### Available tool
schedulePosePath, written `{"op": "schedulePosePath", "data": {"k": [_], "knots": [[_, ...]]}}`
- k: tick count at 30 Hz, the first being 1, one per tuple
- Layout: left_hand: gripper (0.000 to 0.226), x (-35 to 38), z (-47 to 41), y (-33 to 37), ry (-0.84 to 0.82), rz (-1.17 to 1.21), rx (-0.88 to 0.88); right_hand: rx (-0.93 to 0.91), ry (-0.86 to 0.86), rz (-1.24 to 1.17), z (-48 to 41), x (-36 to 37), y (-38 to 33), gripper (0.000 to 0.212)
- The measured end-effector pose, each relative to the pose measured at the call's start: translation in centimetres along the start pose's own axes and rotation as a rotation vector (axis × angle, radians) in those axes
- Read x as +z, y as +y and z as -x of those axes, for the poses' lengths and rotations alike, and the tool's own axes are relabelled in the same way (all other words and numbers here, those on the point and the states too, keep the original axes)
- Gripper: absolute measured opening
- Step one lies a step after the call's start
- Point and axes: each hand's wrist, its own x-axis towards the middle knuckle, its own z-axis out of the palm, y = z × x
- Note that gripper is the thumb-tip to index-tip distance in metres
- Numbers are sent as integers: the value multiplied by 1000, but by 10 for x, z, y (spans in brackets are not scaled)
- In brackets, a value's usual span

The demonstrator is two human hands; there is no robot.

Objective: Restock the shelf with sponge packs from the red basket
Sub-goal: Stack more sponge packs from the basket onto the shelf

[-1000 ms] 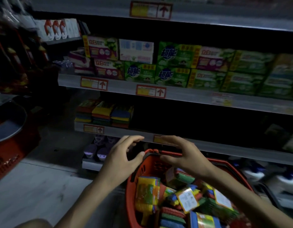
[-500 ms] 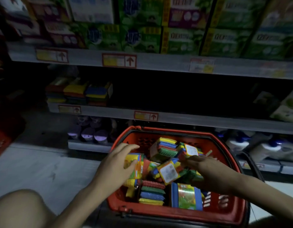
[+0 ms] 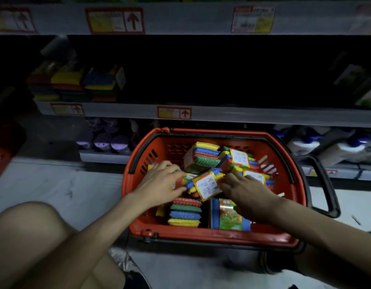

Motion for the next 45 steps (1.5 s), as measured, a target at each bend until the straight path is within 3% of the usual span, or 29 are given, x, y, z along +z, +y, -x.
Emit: {"op": "schedulePosePath", "data": {"k": [4,8,13,20,24,28,32,38,45], "knots": [[93,1,2,20,-53,-145,80,19,168,-58,-11,3,12,58],[115,-2,12,27,-135,-202,58,12,186,-25,-19,4,12,80],[109,-6,24,30,-220,-206,47,-52,169,20,-30,12,3,74],[84,-4,33,16,-316,5,25,-90,241,70,-45,14,1,57],[78,-3,33,12,-343,98,16,-83,290,-3,-46,13,4,59],[73,-9,39,10,-267,88,22,23,334,-299,-36,1,6,67],[67,-22,44,4,-133,341,-14,233,362,-776,-22,-24,4,85],[56,-42,51,-9,144,573,-10,405,352,-1399,-7,-41,10,63],[52,-47,47,-13,237,1110,-186,455,389,-1718,2,-43,18,56]]}}
